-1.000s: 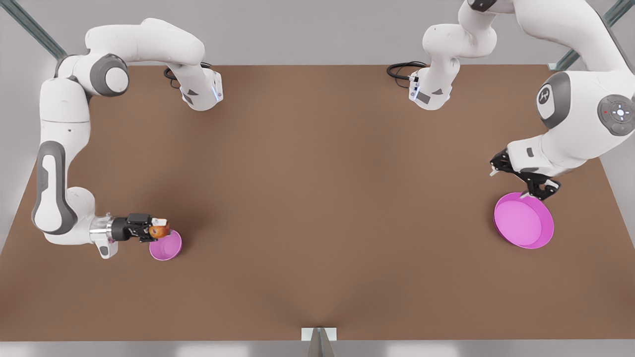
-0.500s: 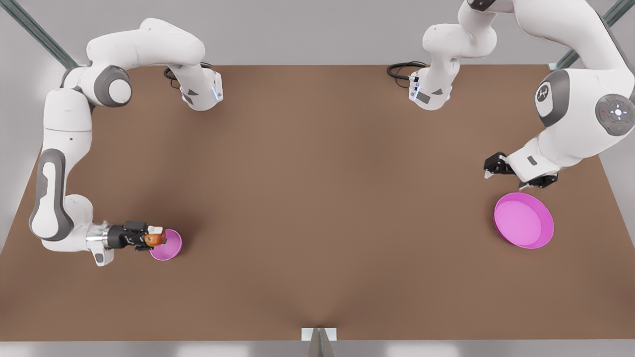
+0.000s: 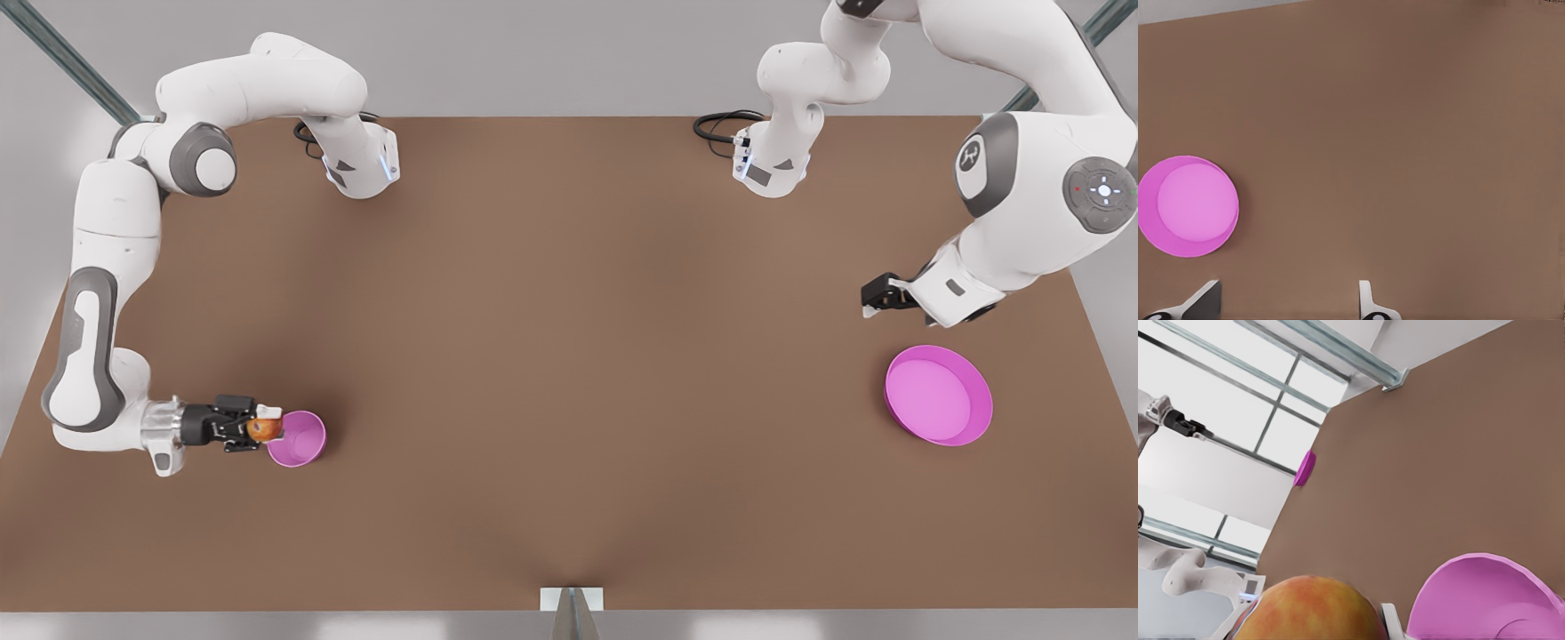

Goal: Use the left arm to pick up the apple from the plate, transfer it to the gripper of the right arm, and then use the right arm to place it into the bowl

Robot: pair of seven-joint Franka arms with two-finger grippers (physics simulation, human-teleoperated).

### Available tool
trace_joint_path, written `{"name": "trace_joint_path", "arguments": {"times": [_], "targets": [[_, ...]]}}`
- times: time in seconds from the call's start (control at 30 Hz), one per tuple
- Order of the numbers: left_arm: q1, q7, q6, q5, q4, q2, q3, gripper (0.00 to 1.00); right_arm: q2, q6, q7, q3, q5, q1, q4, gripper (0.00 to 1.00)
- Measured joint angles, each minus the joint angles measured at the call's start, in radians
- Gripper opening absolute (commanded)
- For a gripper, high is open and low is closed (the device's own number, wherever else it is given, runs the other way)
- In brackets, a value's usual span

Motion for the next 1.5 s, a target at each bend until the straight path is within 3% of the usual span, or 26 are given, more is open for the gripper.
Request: {"name": "trace_joint_path", "arguments": {"times": [0.37, 0.87, 0.9, 0.97, 1.2, 1.27, 1.5], "targets": [[-0.012, -0.084, -0.005, 0.001, 0.0, 0.0, 0.0, 1.0, -0.012, 0.055, 0.003, -0.003, -0.178, 0.039, 0.051, 0.69], [-0.013, -0.142, -0.005, 0.001, 0.0, 0.0, -0.001, 1.0, -0.008, 0.107, 0.09, 0.005, -0.209, 0.069, 0.053, 0.69], [-0.013, -0.144, -0.005, 0.001, 0.001, 0.0, -0.001, 1.0, -0.007, 0.109, 0.094, 0.005, -0.209, 0.069, 0.052, 0.73], [-0.014, -0.149, -0.005, 0.001, 0.0, 0.0, -0.001, 1.0, -0.007, 0.113, 0.101, 0.005, -0.21, 0.07, 0.052, 1.0], [-0.013, -0.161, -0.005, 0.001, 0.0, -0.001, -0.001, 1.0, -0.017, 0.118, 0.121, 0.0, -0.215, 0.07, 0.053, 1.0], [-0.014, -0.164, -0.006, 0.001, 0.001, -0.001, -0.001, 1.0, -0.075, 0.118, 0.126, 0.004, -0.312, 0.089, 0.098, 1.0], [-0.014, -0.17, -0.006, 0.002, 0.002, -0.001, -0.001, 1.0, -0.488, 0.052, 0.251, 0.042, -0.913, 0.337, 0.154, 1.0]]}}
